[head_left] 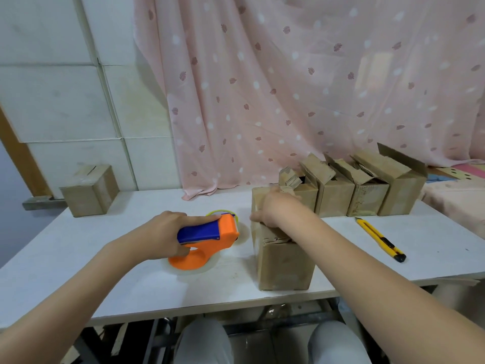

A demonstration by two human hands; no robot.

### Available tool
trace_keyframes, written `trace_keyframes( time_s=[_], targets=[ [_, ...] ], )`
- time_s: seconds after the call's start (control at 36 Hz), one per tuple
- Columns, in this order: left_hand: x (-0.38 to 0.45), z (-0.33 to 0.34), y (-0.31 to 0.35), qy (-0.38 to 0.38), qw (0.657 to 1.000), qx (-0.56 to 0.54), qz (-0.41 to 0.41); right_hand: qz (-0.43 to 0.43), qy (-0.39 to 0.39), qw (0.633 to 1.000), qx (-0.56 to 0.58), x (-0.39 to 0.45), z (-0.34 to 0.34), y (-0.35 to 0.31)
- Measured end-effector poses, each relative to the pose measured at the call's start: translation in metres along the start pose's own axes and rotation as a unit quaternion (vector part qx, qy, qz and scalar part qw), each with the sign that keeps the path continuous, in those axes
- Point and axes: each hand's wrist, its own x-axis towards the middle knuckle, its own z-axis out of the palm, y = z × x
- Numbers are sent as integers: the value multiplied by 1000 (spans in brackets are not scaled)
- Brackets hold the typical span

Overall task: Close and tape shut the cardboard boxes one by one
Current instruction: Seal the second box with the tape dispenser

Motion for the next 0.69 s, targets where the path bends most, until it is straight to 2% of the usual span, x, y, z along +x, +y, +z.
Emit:
trace_keyframes(
  time_s=[0.08, 0.19, 0.25, 0.39, 0.53, 0.64, 0.69],
  targets=[
    [0, -1, 2, -1, 1000, 2, -9, 5, -5, 1000, -23, -18, -13, -7],
    [0, -1, 2, -7, 1000, 3, -12, -112, 12, 994, -9, -61, -37, 5],
    [0, -1, 1, -5, 1000, -1, -13, -126, 0, 992, 7, -77, -45, 11],
    [-3, 1, 4, 5, 999, -32, -2, -108, -33, 993, 36, -80, -56, 16],
    [1, 4, 8, 14, 999, -43, -11, -103, -33, 986, 127, -67, -59, 37],
    [1, 6, 4, 10, 999, -44, -23, -76, -114, 969, 206, -60, -64, 59],
    [0, 6, 3, 7, 999, -42, -22, -76, -103, 958, 258, -54, -63, 74]
  ],
)
